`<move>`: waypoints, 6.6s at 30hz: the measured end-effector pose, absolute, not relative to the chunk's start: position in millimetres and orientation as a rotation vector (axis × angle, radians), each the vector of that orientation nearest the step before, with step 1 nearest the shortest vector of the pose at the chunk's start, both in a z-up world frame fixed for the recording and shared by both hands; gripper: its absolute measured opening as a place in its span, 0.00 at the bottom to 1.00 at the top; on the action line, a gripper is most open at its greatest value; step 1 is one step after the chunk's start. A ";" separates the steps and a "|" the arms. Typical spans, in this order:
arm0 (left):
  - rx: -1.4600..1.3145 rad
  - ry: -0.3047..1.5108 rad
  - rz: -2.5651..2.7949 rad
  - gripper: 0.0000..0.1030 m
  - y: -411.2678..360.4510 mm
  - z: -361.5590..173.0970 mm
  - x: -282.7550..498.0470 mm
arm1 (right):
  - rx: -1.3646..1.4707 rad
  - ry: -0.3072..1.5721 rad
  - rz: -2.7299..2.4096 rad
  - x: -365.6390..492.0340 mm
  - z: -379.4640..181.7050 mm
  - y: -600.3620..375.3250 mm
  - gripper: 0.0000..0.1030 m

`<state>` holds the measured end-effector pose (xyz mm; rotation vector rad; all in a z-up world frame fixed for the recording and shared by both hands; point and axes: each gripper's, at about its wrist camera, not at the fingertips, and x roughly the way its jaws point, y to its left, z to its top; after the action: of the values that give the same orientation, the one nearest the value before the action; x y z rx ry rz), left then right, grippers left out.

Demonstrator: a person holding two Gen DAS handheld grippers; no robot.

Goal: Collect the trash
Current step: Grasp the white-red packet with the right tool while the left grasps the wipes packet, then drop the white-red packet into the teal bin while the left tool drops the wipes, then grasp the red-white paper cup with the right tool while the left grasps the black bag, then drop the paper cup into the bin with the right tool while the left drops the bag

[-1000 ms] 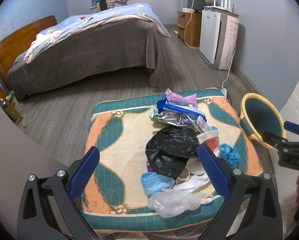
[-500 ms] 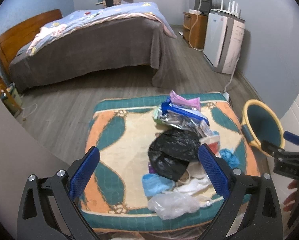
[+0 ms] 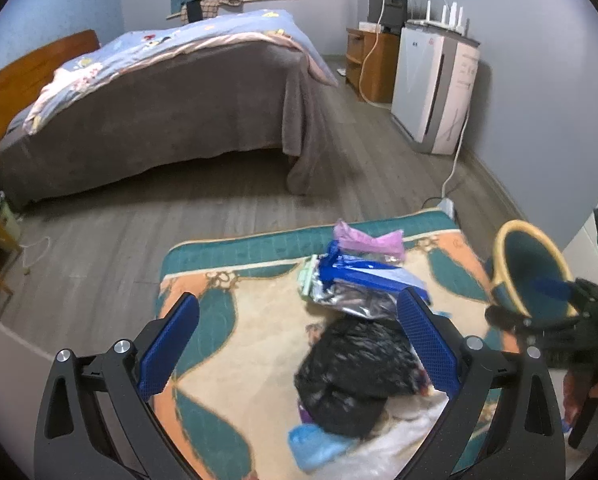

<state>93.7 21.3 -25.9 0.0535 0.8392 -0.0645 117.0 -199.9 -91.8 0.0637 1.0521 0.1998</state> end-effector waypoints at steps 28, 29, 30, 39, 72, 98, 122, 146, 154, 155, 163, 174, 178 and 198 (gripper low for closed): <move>0.033 1.094 -0.188 0.80 4.8 -129.2 223.8 | 0.061 1.137 0.400 153.6 -114.6 -161.0 0.23; 0.027 1.106 -0.187 0.80 4.6 -133.6 229.2 | 0.077 1.146 0.396 154.3 -115.7 -162.9 0.23; 0.025 1.114 -0.186 0.80 3.7 -136.5 233.4 | 0.082 1.152 0.397 155.0 -116.7 -164.0 0.23; 0.060 1.223 -0.230 0.31 1.2 -157.8 244.5 | 0.076 1.166 0.399 156.4 -120.6 -164.6 0.23; 0.317 0.872 -0.407 0.26 -183.9 -8.3 141.5 | 0.427 0.903 0.010 126.2 -40.7 -400.4 0.23; 0.262 0.899 -0.512 0.75 -252.5 -31.4 141.3 | 0.513 0.943 -0.258 110.2 -92.8 -462.7 0.71; 0.055 0.833 -0.086 0.92 -15.0 -0.3 90.6 | 0.156 0.994 0.083 101.1 -58.6 -254.6 0.94; -0.087 1.029 0.021 0.92 91.5 -98.3 93.9 | -0.158 1.218 0.251 98.5 -152.2 -96.2 0.69; -0.244 1.225 -0.123 0.55 79.1 -147.6 106.5 | -0.120 1.235 0.275 95.1 -147.8 -106.8 0.15; -0.269 1.252 -0.143 0.51 77.4 -153.2 107.1 | -0.111 1.230 0.279 94.7 -145.3 -109.2 0.14; -0.186 1.217 -0.166 0.13 62.7 -136.6 99.1 | -0.103 1.164 0.298 89.4 -121.9 -122.3 0.09; 0.018 0.943 -0.122 0.02 51.9 -51.5 76.0 | 0.154 1.029 0.332 92.7 -64.5 -176.3 0.08; 0.039 0.900 -0.125 0.02 48.5 -35.5 70.8 | 0.203 1.016 0.307 96.3 -58.7 -199.5 0.08; 0.090 0.767 -0.177 0.01 0.3 23.5 68.0 | 0.271 0.973 0.257 103.5 -41.8 -264.4 0.08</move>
<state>68.0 0.3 23.5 0.0899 0.7674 -0.1774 103.5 -264.4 -41.8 0.2715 0.9731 0.2568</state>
